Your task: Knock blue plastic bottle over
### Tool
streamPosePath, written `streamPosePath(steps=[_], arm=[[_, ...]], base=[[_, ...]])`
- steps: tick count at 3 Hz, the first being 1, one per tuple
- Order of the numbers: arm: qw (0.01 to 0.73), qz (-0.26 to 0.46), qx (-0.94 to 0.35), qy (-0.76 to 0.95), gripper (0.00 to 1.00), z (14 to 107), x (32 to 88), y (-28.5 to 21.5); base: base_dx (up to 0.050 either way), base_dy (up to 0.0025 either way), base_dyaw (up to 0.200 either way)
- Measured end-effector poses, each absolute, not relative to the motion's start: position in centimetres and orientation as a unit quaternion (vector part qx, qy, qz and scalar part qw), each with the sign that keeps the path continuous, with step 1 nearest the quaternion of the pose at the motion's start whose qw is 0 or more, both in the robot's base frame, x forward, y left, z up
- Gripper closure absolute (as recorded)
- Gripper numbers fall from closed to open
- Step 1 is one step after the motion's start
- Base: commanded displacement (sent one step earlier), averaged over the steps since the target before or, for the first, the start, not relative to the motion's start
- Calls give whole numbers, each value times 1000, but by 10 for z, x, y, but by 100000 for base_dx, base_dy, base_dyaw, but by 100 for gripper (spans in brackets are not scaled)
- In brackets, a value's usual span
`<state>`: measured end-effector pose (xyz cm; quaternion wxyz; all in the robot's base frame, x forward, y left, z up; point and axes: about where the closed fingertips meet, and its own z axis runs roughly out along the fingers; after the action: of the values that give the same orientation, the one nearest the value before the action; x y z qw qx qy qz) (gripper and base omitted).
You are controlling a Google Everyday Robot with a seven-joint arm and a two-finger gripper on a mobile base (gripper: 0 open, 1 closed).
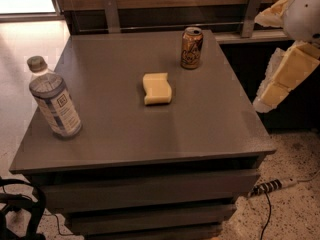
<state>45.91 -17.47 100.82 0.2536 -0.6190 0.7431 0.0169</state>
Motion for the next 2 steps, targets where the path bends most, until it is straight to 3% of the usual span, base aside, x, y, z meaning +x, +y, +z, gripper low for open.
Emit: streamPosePath(steps=[2], arm=[[370,168,-606,684,0,1010,481,-81]], base=[[0,0,0]])
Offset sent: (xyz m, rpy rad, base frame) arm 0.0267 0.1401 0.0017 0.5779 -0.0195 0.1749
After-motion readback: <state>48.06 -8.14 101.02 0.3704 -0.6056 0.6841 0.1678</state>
